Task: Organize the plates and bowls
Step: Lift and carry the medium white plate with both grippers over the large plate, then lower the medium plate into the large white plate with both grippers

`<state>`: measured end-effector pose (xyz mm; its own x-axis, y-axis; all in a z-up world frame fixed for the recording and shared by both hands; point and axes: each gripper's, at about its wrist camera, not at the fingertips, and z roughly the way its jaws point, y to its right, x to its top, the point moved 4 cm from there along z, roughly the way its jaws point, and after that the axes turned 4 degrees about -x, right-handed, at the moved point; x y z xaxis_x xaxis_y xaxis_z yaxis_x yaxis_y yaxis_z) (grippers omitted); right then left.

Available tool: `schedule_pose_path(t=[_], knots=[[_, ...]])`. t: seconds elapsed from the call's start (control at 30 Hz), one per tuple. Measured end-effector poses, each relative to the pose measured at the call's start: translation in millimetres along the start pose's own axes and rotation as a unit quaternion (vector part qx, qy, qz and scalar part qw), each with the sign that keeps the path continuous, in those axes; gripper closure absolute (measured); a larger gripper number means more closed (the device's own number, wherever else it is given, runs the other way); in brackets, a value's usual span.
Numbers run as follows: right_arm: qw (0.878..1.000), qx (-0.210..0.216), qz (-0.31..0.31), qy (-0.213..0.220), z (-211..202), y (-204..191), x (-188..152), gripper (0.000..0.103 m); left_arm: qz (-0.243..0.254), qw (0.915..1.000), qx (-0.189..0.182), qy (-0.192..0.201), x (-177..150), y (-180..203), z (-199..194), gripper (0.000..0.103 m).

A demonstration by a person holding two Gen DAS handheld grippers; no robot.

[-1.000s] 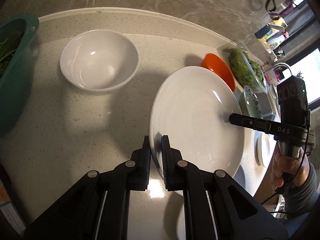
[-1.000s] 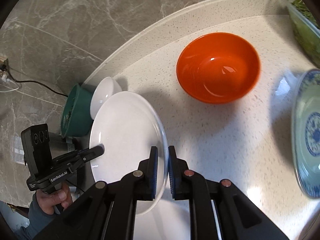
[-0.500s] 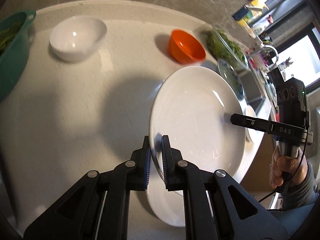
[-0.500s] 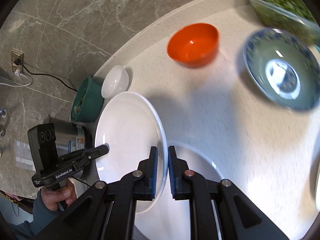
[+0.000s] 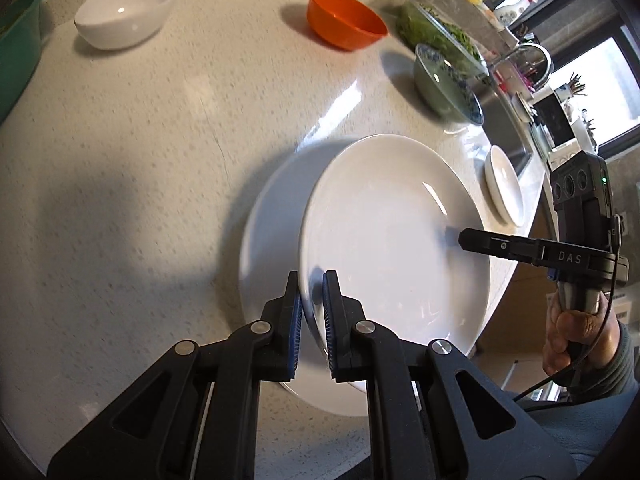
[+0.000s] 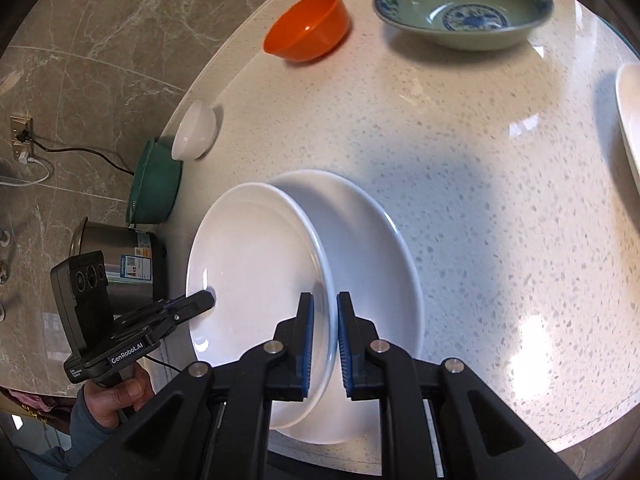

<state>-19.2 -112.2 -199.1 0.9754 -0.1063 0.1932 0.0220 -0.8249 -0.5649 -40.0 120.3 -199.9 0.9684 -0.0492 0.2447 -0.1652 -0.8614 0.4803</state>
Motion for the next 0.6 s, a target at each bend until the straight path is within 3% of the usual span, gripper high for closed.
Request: schedule_pose_path(t=[0.6], knots=[[1.0, -0.009, -0.001, 0.0, 15, 20, -10, 0.088, 0.011, 0.9996, 0.025, -0.012, 6, 9, 48, 0.093]])
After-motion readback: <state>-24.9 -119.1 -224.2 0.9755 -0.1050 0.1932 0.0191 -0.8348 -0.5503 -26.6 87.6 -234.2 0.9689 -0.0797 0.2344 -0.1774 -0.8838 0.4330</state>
